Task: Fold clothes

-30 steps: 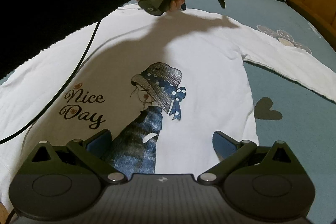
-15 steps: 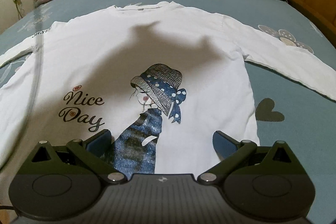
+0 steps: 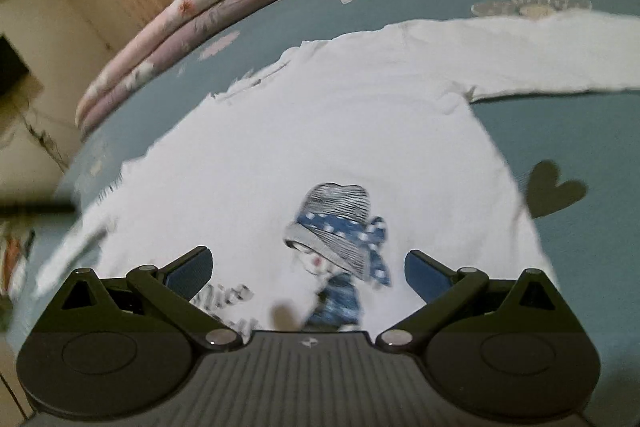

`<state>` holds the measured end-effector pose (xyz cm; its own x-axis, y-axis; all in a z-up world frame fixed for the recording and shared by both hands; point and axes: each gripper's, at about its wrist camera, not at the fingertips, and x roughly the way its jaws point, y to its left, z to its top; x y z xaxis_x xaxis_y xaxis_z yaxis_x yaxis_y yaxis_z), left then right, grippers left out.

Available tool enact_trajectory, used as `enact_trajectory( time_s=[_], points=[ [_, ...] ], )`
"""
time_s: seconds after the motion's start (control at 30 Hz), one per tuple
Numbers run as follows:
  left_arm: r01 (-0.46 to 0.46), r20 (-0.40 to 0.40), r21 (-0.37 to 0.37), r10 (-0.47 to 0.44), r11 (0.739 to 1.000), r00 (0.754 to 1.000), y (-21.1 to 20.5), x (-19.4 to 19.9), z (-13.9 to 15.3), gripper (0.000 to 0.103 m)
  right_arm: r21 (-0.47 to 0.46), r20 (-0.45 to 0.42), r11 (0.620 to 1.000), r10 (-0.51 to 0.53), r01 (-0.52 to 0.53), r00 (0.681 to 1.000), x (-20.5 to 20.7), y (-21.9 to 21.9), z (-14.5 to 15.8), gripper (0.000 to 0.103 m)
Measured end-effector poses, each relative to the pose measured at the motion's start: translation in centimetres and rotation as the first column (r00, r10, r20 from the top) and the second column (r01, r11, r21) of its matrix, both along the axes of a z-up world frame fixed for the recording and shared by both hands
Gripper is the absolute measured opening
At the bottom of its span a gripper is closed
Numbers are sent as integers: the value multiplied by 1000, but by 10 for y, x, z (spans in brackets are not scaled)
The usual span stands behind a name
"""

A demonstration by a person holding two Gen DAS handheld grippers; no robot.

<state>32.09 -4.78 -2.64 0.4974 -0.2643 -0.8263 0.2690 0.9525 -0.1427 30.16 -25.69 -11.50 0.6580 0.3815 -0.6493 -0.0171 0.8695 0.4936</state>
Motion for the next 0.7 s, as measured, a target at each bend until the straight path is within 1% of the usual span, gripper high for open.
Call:
enact_trajectory(
  time_s=[0.1,0.23,0.33,0.47,0.57,0.67,0.7],
  points=[
    [-58,-61,-51,55,997,997,25,-25,-15,102,-5,-9,1000,-2,2,1000,5,8,1,103],
    [-138,-146,-113,121,984,982,58,-59,-36,102,-45,-14,999,0,0,1000,9,17,3,103],
    [-201,-211,-154,167,967,963,83,-85,-51,102,-76,-12,997,8,-9,1000,8,20,2,103],
    [-287,-300,-201,220,937,928,116,-119,-71,102,-119,-6,993,21,-22,1000,7,25,1,103],
    [-289,-276,-184,232,940,933,118,-128,-62,102,-160,1,986,37,-37,999,6,31,-1,103],
    [-277,-180,-240,238,931,954,122,-118,-41,102,-207,5,977,45,-43,999,5,38,-1,103],
    [-278,-160,-268,241,922,957,122,-111,-36,102,-224,7,974,47,-44,999,5,40,-2,103]
  ],
)
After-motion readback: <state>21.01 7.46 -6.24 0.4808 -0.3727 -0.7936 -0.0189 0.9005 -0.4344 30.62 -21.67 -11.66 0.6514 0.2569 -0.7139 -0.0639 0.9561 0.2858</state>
